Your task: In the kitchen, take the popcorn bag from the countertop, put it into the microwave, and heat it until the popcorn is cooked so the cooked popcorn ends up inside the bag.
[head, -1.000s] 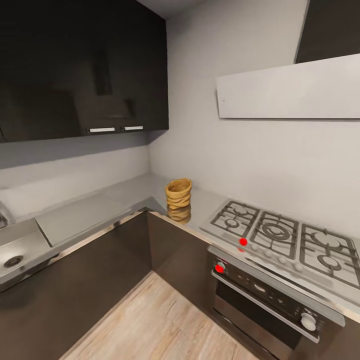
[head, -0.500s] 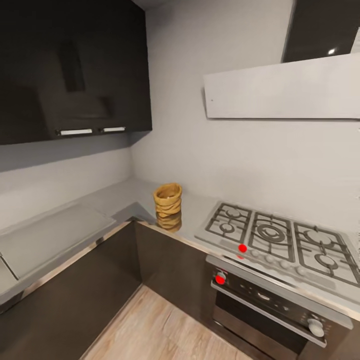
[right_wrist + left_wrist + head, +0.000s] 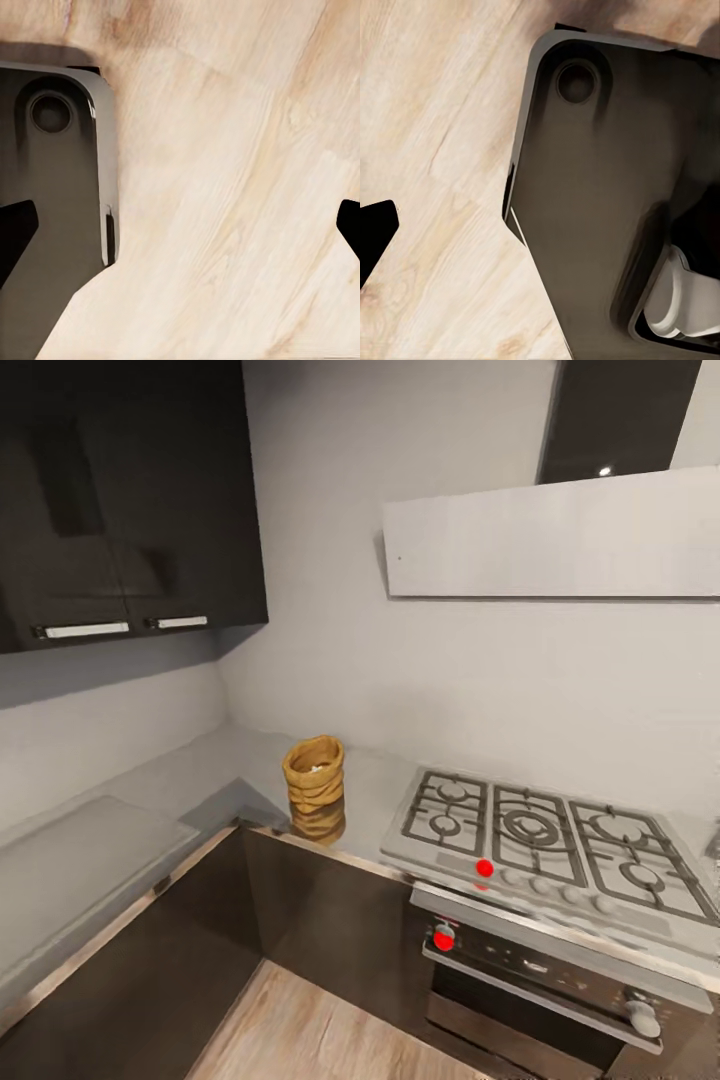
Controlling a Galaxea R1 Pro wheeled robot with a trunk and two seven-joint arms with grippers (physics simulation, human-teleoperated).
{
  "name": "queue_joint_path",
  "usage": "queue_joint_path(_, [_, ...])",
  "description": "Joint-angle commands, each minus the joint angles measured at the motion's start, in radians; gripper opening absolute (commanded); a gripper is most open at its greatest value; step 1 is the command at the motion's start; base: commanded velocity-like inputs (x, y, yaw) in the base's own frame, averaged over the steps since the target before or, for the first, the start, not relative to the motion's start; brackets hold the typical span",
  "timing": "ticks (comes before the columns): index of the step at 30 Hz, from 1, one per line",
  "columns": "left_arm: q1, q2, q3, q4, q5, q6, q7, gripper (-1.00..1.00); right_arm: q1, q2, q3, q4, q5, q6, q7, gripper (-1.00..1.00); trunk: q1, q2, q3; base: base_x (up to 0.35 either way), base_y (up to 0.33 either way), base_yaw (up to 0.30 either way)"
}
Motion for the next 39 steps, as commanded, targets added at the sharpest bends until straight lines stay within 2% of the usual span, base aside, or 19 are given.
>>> queue_joint_path(1, [0.0,0.0,0.004,0.0,0.0,0.0,0.001,1.0,0.0,0.0,0.004,-0.002,-0.002,-0.001,-0.003,1.0,0.001,-0.002,-0.002,0.061,0.288,-0.275])
queue_joint_path(12, [-0.001,-0.001,0.004,0.0,0.0,-0.005,0.001,1.0,0.0,0.0,0.004,-0.002,-0.002,-0.001,-0.003,1.0,0.001,-0.002,-0.002,0.007,0.299,-0.258])
queue_joint_path(19, [-0.001,-0.001,0.005,0.0,0.0,-0.007,0.002,1.0,0.0,0.0,0.004,-0.002,-0.002,-0.001,-0.003,1.0,0.001,-0.002,-0.002,0.0,0.284,-0.038])
queue_joint_path(24, [-0.001,-0.003,0.005,0.0,0.0,-0.008,0.001,1.0,0.0,0.0,0.005,-0.015,-0.001,-0.001,-0.003,1.0,0.001,-0.002,-0.002,0.0,0.066,-0.001])
queue_joint_path(26, [0.0,-0.006,0.005,0.0,0.0,-0.008,0.001,1.0,0.0,-0.001,0.007,-0.137,0.0,0.0,-0.004,1.0,0.001,-0.002,-0.002,0.0,0.002,0.0])
queue_joint_path(27, [-0.001,-0.007,0.005,0.0,0.0,-0.008,0.002,1.0,0.0,-0.001,0.008,-0.275,0.0,0.003,-0.006,1.0,0.001,-0.002,-0.002,0.0,0.0,0.0])
queue_joint_path(31, [0.0,-0.012,0.005,0.0,0.0,-0.007,0.002,1.0,0.0,-0.001,0.008,-0.552,0.001,0.007,-0.007,1.0,0.001,-0.002,-0.002,0.0,0.0,0.0])
queue_joint_path(32, [0.0,-0.013,0.005,0.0,0.0,-0.008,0.003,1.0,0.0,-0.001,0.009,-0.58,0.001,0.008,-0.007,1.0,0.001,-0.002,-0.002,0.0,0.0,0.0])
queue_joint_path(33, [0.0,-0.014,0.005,0.0,0.0,-0.008,0.003,1.0,0.0,0.0,0.009,-0.689,0.001,0.011,-0.008,1.0,0.001,-0.002,-0.002,0.0,0.0,0.0])
queue_joint_path(39, [0.0,-0.014,0.005,0.0,0.0,-0.008,0.003,1.0,0.0,-0.001,0.008,-0.999,0.001,0.02,-0.008,1.0,0.001,-0.002,-0.002,0.0,0.0,0.0])
